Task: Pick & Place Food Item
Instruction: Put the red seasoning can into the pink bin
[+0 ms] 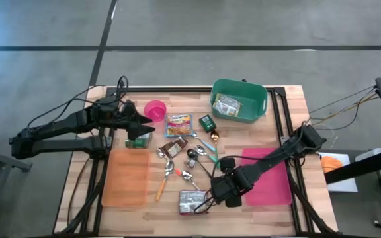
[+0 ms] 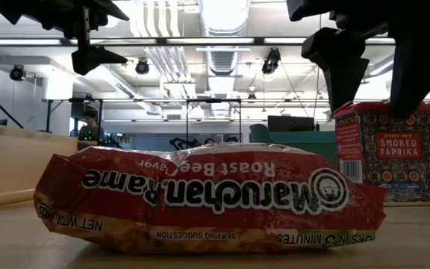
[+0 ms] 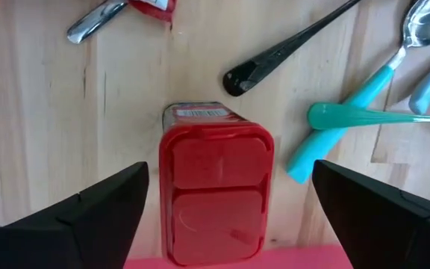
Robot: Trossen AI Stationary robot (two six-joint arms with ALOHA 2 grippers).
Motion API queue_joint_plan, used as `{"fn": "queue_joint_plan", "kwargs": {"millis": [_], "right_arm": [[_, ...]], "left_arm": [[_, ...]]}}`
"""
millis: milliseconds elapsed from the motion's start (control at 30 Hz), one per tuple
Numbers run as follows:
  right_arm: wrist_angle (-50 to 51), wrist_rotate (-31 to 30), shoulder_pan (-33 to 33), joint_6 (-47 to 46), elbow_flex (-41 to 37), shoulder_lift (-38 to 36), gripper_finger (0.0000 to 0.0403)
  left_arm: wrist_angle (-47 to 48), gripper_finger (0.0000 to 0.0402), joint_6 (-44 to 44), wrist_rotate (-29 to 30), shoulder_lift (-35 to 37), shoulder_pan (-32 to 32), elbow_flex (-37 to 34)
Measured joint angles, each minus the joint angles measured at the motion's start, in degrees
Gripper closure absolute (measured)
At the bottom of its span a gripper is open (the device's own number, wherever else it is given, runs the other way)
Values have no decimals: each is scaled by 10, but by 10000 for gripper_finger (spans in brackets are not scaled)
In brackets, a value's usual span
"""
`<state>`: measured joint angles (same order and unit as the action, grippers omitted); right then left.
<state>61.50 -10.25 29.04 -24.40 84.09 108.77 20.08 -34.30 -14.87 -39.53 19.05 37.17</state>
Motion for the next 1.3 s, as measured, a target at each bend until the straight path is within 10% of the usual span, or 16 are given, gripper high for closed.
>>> {"fn": "queue_joint_plan", "kwargs": {"millis": [333, 1300], "right_arm": [[4, 17, 1, 9, 0, 20, 192], [150, -63, -30, -145, -1, -144, 196]], "left_arm": [[1, 11, 9, 0, 0, 0, 0], [10, 11, 13, -2, 0, 0, 0]]}}
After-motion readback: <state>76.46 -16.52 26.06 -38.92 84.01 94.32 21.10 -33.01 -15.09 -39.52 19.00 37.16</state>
